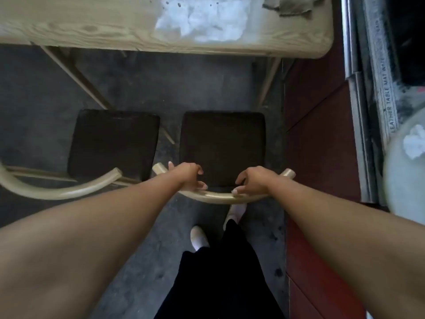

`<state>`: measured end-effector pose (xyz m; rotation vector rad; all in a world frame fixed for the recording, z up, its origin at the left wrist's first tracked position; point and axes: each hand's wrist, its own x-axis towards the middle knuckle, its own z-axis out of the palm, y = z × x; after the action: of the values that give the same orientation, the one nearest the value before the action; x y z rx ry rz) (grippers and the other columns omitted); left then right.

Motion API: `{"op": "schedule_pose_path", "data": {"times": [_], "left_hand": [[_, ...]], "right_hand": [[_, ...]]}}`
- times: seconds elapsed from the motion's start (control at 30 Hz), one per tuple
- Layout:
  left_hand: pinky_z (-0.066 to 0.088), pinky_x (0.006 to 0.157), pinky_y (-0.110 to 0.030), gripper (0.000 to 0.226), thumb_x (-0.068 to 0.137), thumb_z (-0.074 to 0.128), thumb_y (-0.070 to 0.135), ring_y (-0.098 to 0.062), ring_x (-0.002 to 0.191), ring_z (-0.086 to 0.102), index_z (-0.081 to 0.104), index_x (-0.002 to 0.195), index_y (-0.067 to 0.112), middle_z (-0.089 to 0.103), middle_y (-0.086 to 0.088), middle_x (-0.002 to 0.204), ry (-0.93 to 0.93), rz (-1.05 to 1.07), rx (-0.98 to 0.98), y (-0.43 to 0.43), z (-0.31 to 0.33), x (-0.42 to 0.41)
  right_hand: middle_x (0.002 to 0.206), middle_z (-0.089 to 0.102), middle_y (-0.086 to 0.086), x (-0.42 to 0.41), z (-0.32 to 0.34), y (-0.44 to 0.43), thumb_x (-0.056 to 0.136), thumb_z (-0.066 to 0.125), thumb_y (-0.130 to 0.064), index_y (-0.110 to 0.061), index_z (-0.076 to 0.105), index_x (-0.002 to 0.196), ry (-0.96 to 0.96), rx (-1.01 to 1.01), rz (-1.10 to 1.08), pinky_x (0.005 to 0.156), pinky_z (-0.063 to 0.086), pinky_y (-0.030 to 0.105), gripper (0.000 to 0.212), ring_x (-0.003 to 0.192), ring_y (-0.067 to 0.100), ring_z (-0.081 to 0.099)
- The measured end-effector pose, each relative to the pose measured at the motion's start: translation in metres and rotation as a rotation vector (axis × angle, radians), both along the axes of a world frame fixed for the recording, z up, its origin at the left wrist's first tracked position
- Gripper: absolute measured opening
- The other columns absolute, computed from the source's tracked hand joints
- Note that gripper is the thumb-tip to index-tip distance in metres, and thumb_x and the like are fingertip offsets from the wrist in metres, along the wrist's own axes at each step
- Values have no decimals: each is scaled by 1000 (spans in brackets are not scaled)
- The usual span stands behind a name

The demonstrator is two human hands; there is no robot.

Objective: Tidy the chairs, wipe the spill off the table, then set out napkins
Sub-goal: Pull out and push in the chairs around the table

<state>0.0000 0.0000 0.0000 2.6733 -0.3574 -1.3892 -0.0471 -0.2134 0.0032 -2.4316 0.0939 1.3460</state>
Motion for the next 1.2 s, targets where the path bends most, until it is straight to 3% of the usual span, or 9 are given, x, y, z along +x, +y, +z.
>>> {"op": "schedule_pose_path", "data": {"times": [0.23,0.37,0.47,0.57,0.63,0.77,0.87,1.2], "left_hand": [[0,114,-59,57,79,61,61,-23,123,50,55,127,30,64,4,118,39,-230,13,9,-10,-31],[17,113,-51,44,84,63,50,-22,116,55,58,120,25,64,3,112,-32,-334,-3,6,-19,-34],[36,97,-39,34,85,64,44,-19,101,60,58,113,25,64,3,103,-78,-415,-35,4,-27,-35],[41,76,-31,28,87,62,38,-19,93,61,57,111,25,64,3,101,-148,-470,-66,6,-32,-35],[41,71,-31,24,88,60,35,-20,92,62,56,110,25,64,2,100,-202,-505,-99,8,-34,-35],[44,85,-36,24,86,60,29,-22,95,63,55,109,23,66,2,101,-308,-519,-128,10,-39,-33],[43,89,-36,24,87,61,29,-22,98,63,54,109,22,66,1,103,-349,-523,-113,5,-43,-19],[42,86,-36,27,85,64,29,-23,94,63,51,106,20,67,0,99,-427,-476,-86,-18,-40,58]], "right_hand": [[100,63,-8,-24,-9,17,77,62,-64,-36,60,111,7,-63,215,100,29,50,45,101,17,55],[96,59,-8,-29,-16,22,83,65,-47,-32,60,110,-55,-107,314,93,35,44,31,100,19,58],[93,57,-6,-33,-25,23,87,61,-33,-31,59,112,-139,-114,380,76,45,35,26,87,17,56],[90,55,-6,-32,-27,20,87,58,-28,-30,58,111,-177,-124,425,70,47,33,25,86,18,60],[87,52,-6,-33,-28,19,87,57,-28,-30,57,111,-201,-119,446,68,44,33,24,83,18,57],[88,49,-5,-32,-29,15,89,54,-25,-29,54,116,-313,-116,439,68,41,33,27,89,21,62],[92,56,-4,-20,-30,9,90,54,-25,-28,53,117,-350,-97,431,72,47,35,28,92,22,64],[105,62,1,55,-29,-12,90,60,-24,-29,40,124,-409,-94,390,86,52,42,40,95,22,64]]}}
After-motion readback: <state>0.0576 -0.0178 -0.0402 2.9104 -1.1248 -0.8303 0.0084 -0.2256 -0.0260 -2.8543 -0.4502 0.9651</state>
